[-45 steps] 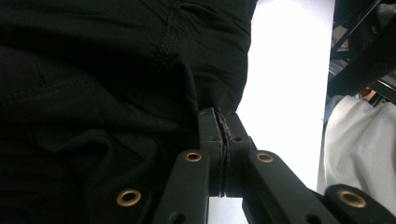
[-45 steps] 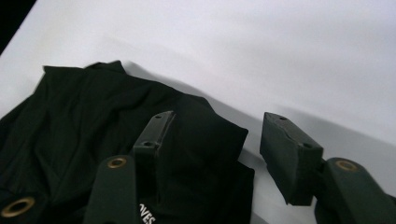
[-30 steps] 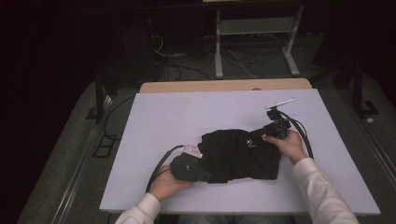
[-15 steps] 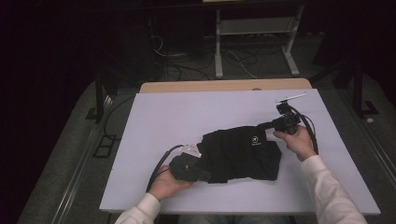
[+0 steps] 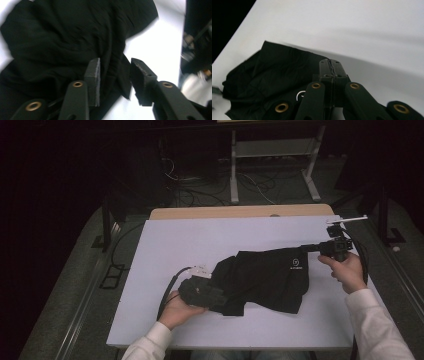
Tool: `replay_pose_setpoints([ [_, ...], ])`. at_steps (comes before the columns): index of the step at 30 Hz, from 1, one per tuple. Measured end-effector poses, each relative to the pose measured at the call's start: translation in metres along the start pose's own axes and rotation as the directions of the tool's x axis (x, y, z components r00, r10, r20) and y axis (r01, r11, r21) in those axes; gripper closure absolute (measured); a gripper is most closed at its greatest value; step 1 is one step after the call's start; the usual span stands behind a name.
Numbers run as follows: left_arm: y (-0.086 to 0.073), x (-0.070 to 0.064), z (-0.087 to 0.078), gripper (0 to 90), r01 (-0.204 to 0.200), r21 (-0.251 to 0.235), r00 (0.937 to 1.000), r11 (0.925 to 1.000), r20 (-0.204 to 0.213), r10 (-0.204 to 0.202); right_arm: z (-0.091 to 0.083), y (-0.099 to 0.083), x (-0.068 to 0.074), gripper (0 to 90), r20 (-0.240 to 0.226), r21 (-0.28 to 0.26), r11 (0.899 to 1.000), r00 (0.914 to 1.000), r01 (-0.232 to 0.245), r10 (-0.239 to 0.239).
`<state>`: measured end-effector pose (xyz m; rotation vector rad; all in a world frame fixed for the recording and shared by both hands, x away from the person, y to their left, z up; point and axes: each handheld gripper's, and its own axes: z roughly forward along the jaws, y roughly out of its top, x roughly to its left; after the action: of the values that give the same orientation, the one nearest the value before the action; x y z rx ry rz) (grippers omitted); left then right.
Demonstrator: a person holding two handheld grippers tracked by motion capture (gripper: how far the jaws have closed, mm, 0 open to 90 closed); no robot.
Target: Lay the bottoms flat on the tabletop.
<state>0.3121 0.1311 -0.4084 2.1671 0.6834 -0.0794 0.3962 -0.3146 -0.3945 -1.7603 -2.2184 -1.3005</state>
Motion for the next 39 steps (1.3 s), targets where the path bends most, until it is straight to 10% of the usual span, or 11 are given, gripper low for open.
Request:
replay_pose_setpoints([
  [10,0.044,0.027,0.017,51.2,-0.024,-0.045,0.9924,0.9987,-0.122,0.018,-0.006,-0.035,-0.031,88.0,-0.02,-0.035,0.995,0.9957,-0.092,0.091],
  [18,0.073,0.06,0.055,50.7,-0.06,0.011,0.9788,0.9981,-0.195,0.061,-0.001,-0.045,-0.044,88.0,-0.031,-0.045,0.991,0.9921,-0.123,0.122],
  [27,0.082,0.091,0.083,55.8,-0.017,0.022,0.9833,0.9996,-0.181,0.021,0.002,-0.048,-0.045,88.0,-0.029,-0.037,0.992,0.9921,-0.123,0.122],
  [39,0.089,0.096,0.107,62.9,-0.053,0.091,0.9864,0.9944,-0.15,0.067,0.003,-0.048,-0.045,87.9,-0.037,-0.038,0.992,0.9922,-0.12,0.119],
])
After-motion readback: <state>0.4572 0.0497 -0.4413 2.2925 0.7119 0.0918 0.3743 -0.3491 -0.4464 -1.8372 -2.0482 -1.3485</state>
